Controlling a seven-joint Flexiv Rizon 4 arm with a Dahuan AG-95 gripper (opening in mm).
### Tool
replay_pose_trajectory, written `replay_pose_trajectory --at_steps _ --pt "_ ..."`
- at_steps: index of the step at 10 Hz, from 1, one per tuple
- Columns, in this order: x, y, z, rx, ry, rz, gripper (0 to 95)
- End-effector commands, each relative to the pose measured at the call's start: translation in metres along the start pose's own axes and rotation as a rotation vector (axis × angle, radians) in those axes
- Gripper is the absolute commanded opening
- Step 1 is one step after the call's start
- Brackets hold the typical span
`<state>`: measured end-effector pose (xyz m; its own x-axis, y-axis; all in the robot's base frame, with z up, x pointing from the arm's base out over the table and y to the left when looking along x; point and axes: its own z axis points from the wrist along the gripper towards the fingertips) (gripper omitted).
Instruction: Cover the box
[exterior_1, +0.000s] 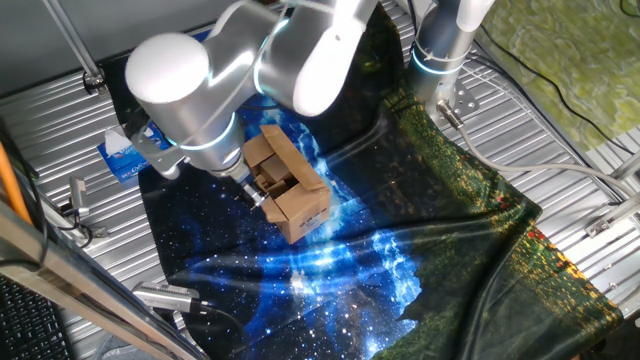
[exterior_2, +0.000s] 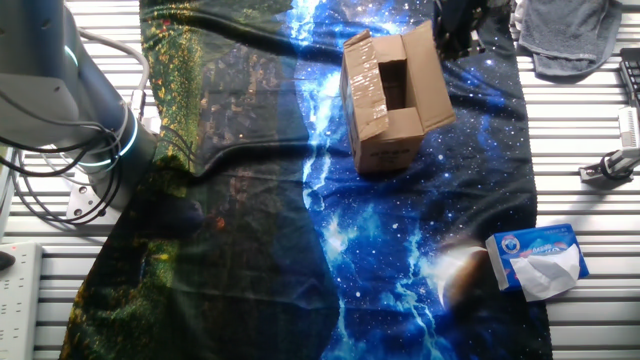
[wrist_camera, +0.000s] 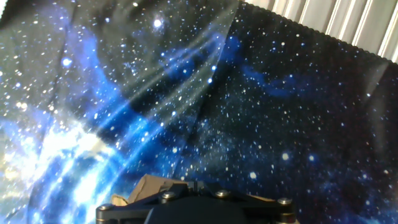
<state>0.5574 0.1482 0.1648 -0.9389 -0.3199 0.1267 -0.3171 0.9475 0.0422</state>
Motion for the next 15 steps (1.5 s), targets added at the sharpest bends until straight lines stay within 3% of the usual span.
replay_pose_trajectory --at_steps 1,7,15 --pt "0.003 0.002 -0.001 -0.004 0.009 -0.01 0.0" --pt "0.036 0.009 0.001 -0.003 0.01 -0.051 0.0" --pt "0.042 0.01 0.004 0.002 0.012 -0.066 0.0"
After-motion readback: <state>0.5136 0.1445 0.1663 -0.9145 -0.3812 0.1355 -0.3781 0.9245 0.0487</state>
